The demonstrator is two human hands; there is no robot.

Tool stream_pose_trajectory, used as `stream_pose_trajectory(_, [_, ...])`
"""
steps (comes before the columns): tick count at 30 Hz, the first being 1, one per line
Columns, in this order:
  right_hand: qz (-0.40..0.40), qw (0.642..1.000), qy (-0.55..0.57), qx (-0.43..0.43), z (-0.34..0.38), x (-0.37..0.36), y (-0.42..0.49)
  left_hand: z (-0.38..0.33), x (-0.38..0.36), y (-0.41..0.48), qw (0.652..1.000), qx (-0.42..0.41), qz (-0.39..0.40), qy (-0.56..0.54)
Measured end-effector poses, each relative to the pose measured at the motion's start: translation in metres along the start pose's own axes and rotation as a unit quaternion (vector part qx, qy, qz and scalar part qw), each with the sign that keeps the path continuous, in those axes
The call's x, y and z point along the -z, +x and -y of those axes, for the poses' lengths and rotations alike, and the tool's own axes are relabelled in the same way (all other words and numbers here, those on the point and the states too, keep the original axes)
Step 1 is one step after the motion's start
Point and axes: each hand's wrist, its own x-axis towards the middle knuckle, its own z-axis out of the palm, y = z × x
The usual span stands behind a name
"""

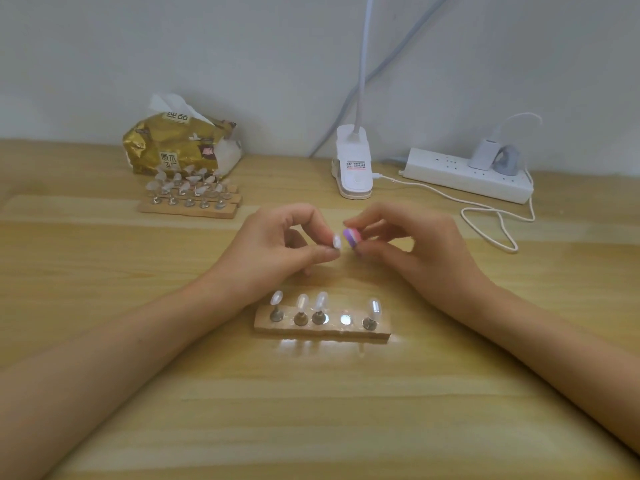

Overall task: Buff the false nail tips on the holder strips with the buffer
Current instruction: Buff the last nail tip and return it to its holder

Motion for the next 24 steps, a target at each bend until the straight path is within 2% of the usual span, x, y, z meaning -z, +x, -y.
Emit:
stream_pose_trajectory(2, [-0.031, 0.999, -0.002, 0.033, 0.0003, -0.0001, 0.0001, -0.0001, 0.0000, 0.0001, 1.000, -0.001, -0.002, 0.003])
stream_pose_trajectory(5, [0.014, 1.000, -0.006, 0.018, 0.0015, -0.0029, -0.0007, 0.0002, 0.0006, 0.0000, 1.000, -0.002, -0.004, 0.001])
stream_pose_trajectory(7, [-0.006, 1.000, 0.009, 0.016, 0.0010, -0.0031, -0.0007, 0.0000, 0.0010, -0.0004, 1.000, 0.000, -0.006, -0.001])
stream_pose_trajectory(9, [-0.023, 0.999, 0.004, 0.048, 0.0022, -0.0031, -0.0008, -0.0005, 0.0010, -0.0005, 1.000, -0.002, -0.006, 0.003])
stream_pose_trajectory(12, [0.005, 1.000, 0.005, 0.013, 0.0031, -0.0015, -0.0009, 0.0001, 0.0002, 0.0003, 1.000, -0.003, -0.010, -0.003])
stream_pose_trajectory(15, [-0.039, 0.998, 0.004, 0.053, 0.0030, -0.0007, -0.0007, 0.0009, 0.0004, 0.0006, 1.000, -0.005, -0.007, -0.004])
stream_pose_trajectory(16, [-0.030, 0.997, -0.009, 0.064, 0.0024, -0.0019, -0.0009, 0.0013, 0.0008, 0.0006, 1.000, -0.006, -0.006, -0.002])
stream_pose_trajectory(18, [0.004, 0.999, -0.010, 0.030, 0.0017, -0.0034, -0.0013, 0.0014, 0.0011, 0.0003, 1.000, -0.006, -0.004, -0.001])
stream_pose_trajectory(20, [-0.012, 1.000, 0.009, 0.018, 0.0012, -0.0035, -0.0007, 0.0010, 0.0009, 0.0002, 1.000, -0.008, -0.006, -0.005])
stream_pose_trajectory(22, [-0.030, 0.998, 0.001, 0.052, 0.0025, -0.0050, 0.0000, 0.0008, 0.0012, 0.0004, 1.000, -0.010, -0.004, 0.001])
stream_pose_trajectory(24, [-0.008, 0.999, -0.007, 0.046, 0.0032, -0.0050, 0.0002, 0.0015, 0.0012, 0.0005, 1.000, -0.011, -0.003, 0.010])
